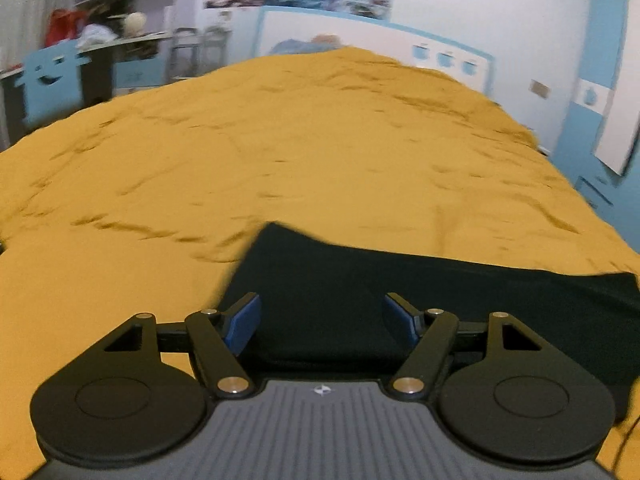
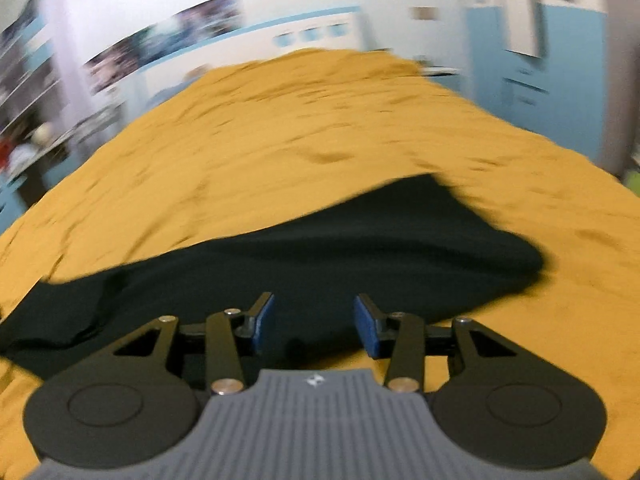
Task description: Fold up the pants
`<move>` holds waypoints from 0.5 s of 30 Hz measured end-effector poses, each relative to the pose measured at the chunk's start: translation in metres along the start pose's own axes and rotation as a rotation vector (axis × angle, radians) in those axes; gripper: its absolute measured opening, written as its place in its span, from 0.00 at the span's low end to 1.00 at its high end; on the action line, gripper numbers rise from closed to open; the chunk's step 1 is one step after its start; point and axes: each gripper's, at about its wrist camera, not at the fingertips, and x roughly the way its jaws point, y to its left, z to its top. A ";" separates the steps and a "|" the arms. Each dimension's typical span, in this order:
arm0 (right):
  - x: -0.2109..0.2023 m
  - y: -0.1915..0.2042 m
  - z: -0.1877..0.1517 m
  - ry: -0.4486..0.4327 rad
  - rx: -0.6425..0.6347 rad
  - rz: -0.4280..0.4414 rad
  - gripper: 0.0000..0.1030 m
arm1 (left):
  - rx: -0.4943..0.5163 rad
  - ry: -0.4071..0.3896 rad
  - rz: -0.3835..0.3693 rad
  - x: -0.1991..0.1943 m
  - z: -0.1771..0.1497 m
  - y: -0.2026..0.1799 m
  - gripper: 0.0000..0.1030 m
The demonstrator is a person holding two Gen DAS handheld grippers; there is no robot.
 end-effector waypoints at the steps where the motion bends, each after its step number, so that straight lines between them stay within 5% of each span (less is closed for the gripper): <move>1: -0.003 -0.014 0.000 -0.003 0.030 -0.020 0.40 | 0.014 0.010 -0.022 0.000 0.000 -0.016 0.80; 5: -0.002 -0.072 0.000 0.021 0.199 -0.062 0.42 | 0.066 0.057 -0.126 0.009 -0.004 -0.081 0.80; 11: 0.020 -0.125 0.001 0.037 0.505 0.055 0.44 | 0.192 0.109 -0.267 0.025 -0.020 -0.187 0.80; 15: 0.043 -0.148 0.011 0.030 0.633 0.111 0.44 | 0.250 0.107 -0.278 0.038 -0.025 -0.237 0.78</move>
